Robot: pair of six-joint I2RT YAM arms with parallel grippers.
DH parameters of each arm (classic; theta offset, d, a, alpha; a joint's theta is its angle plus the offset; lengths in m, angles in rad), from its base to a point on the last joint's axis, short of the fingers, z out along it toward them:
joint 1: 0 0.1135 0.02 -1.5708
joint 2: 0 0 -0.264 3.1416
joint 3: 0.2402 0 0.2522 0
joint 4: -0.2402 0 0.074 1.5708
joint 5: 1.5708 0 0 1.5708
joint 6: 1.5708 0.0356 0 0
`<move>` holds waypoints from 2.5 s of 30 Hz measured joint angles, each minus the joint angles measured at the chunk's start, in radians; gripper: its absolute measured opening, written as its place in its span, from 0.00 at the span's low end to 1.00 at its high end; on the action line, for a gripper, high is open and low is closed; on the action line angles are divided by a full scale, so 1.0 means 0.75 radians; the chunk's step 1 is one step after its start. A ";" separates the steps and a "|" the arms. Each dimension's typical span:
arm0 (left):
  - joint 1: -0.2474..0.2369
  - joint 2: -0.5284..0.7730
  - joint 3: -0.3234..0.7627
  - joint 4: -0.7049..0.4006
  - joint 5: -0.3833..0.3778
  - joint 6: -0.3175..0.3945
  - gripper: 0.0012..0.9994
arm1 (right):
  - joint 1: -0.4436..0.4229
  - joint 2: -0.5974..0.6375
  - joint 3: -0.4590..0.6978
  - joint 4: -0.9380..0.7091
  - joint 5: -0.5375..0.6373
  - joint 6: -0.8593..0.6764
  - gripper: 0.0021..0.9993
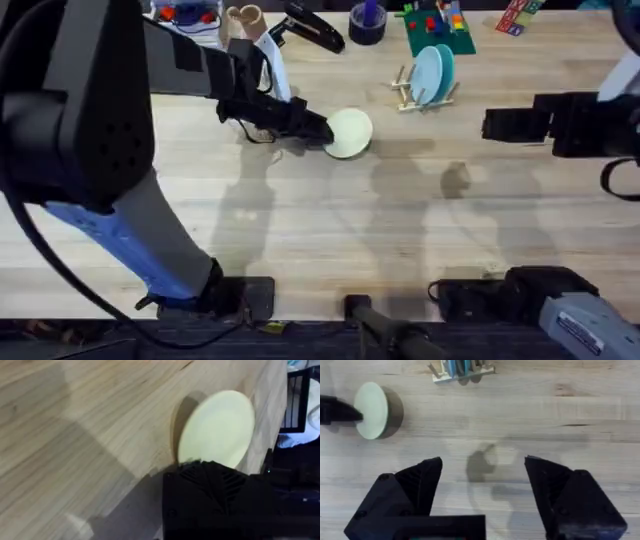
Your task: Pick up the plates from the table one by one and place each into a slot on the dish rack.
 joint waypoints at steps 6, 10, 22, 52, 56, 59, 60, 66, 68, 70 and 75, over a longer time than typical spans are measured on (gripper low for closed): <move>0.000 0.005 0.001 0.001 -0.017 -0.051 0.04 | 0.000 0.000 0.000 0.000 0.000 0.000 1.00; 0.000 0.014 0.005 0.001 -0.007 -0.068 0.04 | 0.000 0.000 0.000 0.000 0.000 0.000 1.00; 0.000 0.018 0.007 0.002 -0.001 -0.085 0.04 | 0.049 0.026 0.001 0.003 -0.099 0.052 1.00; 0.000 0.018 0.008 -0.005 -0.001 -0.085 0.04 | 0.533 0.739 0.003 0.575 -0.221 0.636 0.99; 0.000 0.019 0.008 -0.005 -0.001 -0.085 0.04 | 0.537 0.819 0.003 0.679 -0.270 0.699 0.99; 0.000 0.018 0.008 -0.005 -0.001 -0.085 0.04 | 0.557 0.866 0.003 0.722 -0.288 0.735 0.99; 0.000 0.018 0.008 -0.005 -0.001 -0.085 0.04 | 0.566 0.882 0.003 0.731 -0.291 0.747 0.99; 0.000 0.019 0.008 -0.005 -0.001 -0.085 0.04 | 0.622 0.962 0.003 0.785 -0.305 0.820 0.98; 0.000 0.019 0.008 -0.005 -0.001 -0.085 0.04 | 0.636 0.980 0.003 0.811 -0.305 0.854 0.98; 0.000 0.019 0.008 -0.005 -0.001 -0.085 0.04 | 0.643 0.997 0.003 0.830 -0.305 0.890 0.98; 0.000 0.019 0.008 -0.005 -0.001 -0.085 0.04 | 0.644 1.050 0.004 0.841 -0.305 0.964 0.93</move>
